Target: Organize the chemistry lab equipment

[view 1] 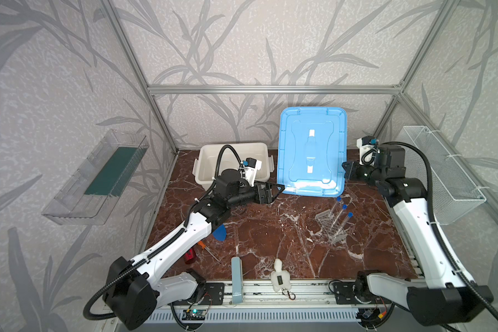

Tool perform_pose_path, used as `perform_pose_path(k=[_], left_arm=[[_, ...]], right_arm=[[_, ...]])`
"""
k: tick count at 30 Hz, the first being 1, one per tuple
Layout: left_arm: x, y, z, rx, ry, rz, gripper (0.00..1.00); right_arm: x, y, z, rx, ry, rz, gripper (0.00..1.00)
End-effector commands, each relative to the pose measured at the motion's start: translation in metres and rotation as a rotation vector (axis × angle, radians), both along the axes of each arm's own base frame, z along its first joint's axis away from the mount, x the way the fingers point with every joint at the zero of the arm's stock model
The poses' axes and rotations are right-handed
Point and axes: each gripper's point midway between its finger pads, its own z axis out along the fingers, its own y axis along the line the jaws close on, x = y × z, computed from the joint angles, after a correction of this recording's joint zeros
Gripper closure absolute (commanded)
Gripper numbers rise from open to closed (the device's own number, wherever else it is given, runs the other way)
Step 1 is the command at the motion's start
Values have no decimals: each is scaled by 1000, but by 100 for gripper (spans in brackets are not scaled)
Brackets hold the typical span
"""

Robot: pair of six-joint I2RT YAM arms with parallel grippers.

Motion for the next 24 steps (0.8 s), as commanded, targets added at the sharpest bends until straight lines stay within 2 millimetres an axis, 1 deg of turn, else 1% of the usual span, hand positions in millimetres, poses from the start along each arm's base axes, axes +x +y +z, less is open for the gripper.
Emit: perform_pose_path(k=[1, 3, 6, 9, 12, 13, 14, 15, 16, 17, 18, 21, 24], left_arm=[[11, 0, 9, 11, -82, 22, 1], [9, -5, 16, -11, -94, -9, 1], [1, -9, 39, -93, -143, -44, 3], [-6, -5, 51, -113, -185, -47, 14], [-8, -4, 51, -103, -186, -47, 25], [-8, -4, 48, -96, -179, -49, 33], [-7, -3, 47, -93, -176, -44, 36], [-7, -2, 47, -94, -177, -37, 38], [-6, -1, 46, -94, -173, -27, 42], [-6, -1, 44, -89, -171, -26, 53], [-7, -1, 44, -83, -172, -31, 62], [-6, 1, 41, -45, -162, -19, 67], [-4, 5, 41, -3, -169, -1, 79]], right_arm=[[-20, 14, 25, 121, -70, 49, 100], [-24, 17, 25, 146, -67, 62, 100], [-27, 23, 22, 186, -55, 85, 100], [-26, 24, 16, 206, -50, 80, 100], [-24, 27, 9, 232, -32, 84, 100], [-23, 29, 7, 236, -27, 89, 100], [-22, 31, 5, 234, -23, 92, 100], [-22, 33, 3, 226, -20, 92, 100], [-21, 34, 1, 215, -17, 93, 100], [-21, 34, -1, 208, -12, 90, 100], [-20, 36, -5, 205, -2, 92, 100], [-18, 42, -10, 215, 7, 102, 100], [-15, 46, -14, 228, 17, 102, 100]])
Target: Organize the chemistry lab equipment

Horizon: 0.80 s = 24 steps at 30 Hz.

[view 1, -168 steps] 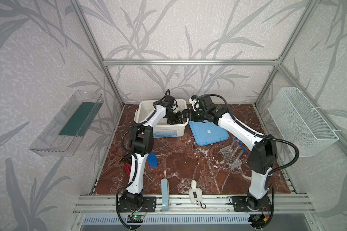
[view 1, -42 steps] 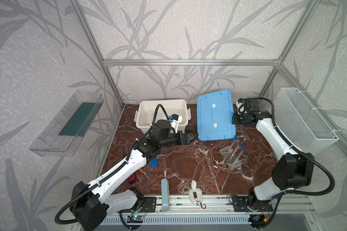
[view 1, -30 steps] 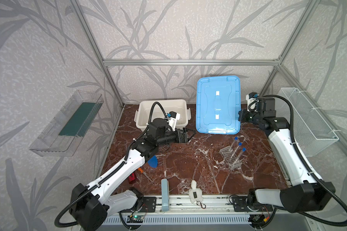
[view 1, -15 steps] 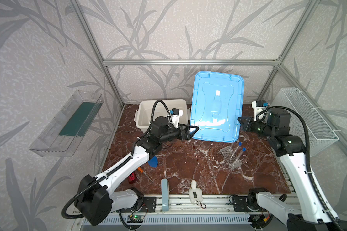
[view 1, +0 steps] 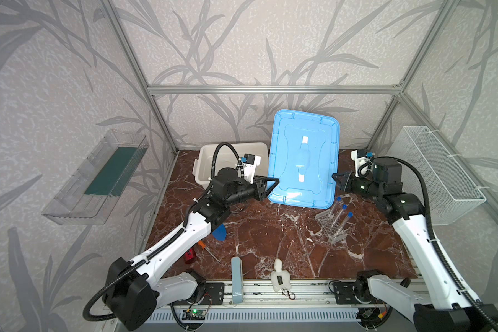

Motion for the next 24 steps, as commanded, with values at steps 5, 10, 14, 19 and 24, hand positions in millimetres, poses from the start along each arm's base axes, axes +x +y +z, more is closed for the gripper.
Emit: perform_pose_path(k=[5, 10, 14, 19, 24], left_arm=[[-3, 21, 22, 235, -163, 92, 98], [-4, 27, 23, 507, -356, 145, 100], [-5, 28, 19, 663, -483, 204, 100], [5, 34, 9, 780, -554, 298, 100], [1, 20, -13, 911, -632, 312, 100]], right_arm=[[11, -2, 3, 50, 31, -68, 21], [8, -3, 30, 104, -1, -99, 1], [1, 3, 64, 190, -34, -44, 1], [-10, -16, 101, 295, -60, -92, 1], [-17, -23, 116, 301, -51, -109, 1]])
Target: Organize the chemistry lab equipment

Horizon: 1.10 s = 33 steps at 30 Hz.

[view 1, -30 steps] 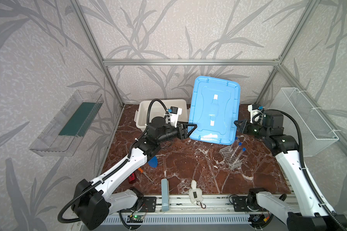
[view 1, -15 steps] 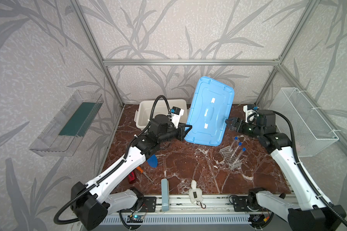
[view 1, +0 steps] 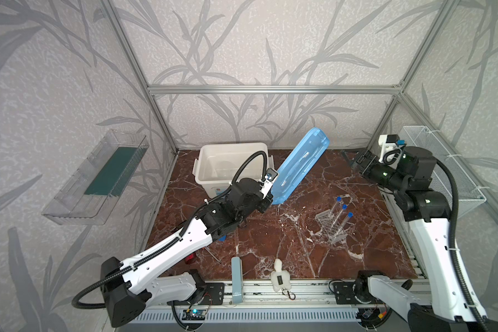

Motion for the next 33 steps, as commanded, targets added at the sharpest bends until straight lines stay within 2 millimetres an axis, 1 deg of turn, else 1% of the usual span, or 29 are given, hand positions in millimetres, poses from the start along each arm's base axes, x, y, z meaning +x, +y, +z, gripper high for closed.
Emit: perform_pose_path(k=[1, 4, 6, 10, 12, 15, 17, 19, 21, 23, 26, 28, 32, 33], left_arm=[[5, -5, 8, 135, -164, 59, 100], [7, -6, -4, 234, -195, 101, 100], [5, -6, -5, 230, -207, 104, 100], [0, -6, -5, 268, -247, 120, 100], [-4, -10, -4, 291, -285, 120, 100], [-10, -14, -11, 358, -319, 115, 100], [-11, -14, -18, 368, -310, 116, 100], [-13, -15, -24, 356, -291, 106, 100], [-15, -14, -27, 337, -279, 102, 100], [-17, -15, -28, 327, -278, 100, 100], [-20, -16, -32, 342, -292, 110, 100], [-20, -15, -34, 337, -305, 134, 100], [-24, -16, -40, 325, -315, 138, 100], [-25, -17, -41, 324, -318, 133, 100]], right_arm=[[-10, 10, 7, 46, 43, 64, 1], [-7, 20, 1, 67, 91, 132, 1], [-4, 21, -8, 53, 126, 142, 1], [2, 21, -39, 33, 235, 149, 1], [7, 21, -52, 17, 249, 162, 0], [14, 29, -59, 86, 249, 197, 0], [17, 32, -60, 107, 243, 209, 1], [17, 27, -61, 81, 235, 183, 1], [17, 21, -66, 55, 245, 146, 1], [19, 23, -72, 63, 265, 154, 1], [23, 25, -87, 90, 307, 161, 4], [26, 28, -94, 105, 322, 168, 8], [32, 33, -103, 145, 334, 182, 17], [33, 34, -105, 153, 336, 188, 18]])
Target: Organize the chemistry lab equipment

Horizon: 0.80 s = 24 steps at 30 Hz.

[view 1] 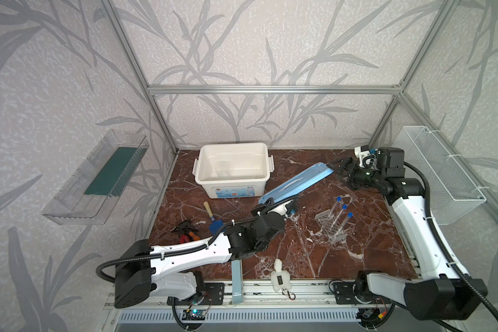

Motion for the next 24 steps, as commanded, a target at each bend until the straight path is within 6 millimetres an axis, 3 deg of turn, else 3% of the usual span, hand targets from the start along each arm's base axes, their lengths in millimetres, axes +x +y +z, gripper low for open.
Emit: perform_pose_path(k=[1, 7, 13, 15, 18, 22, 24], left_arm=[[0, -4, 18, -98, -60, 24, 100], [-17, -13, 1, -76, -43, -36, 97], [-22, -14, -14, -70, -21, -24, 95], [-23, -16, -17, -71, -15, -30, 93], [-26, -21, -21, -68, 1, -52, 82], [-38, -32, -32, -42, 44, -131, 56], [-45, -38, -35, -33, 56, -159, 53]], right_arm=[[6, 7, -1, 50, -5, 23, 19], [10, 18, -17, 42, 31, 49, 28], [13, 22, -26, 54, 44, 53, 48], [14, 22, -26, 55, 39, 50, 49], [16, 23, -25, 64, 33, 47, 54], [17, 22, -22, 69, 15, 39, 59], [17, 20, -22, 62, 3, 25, 60]])
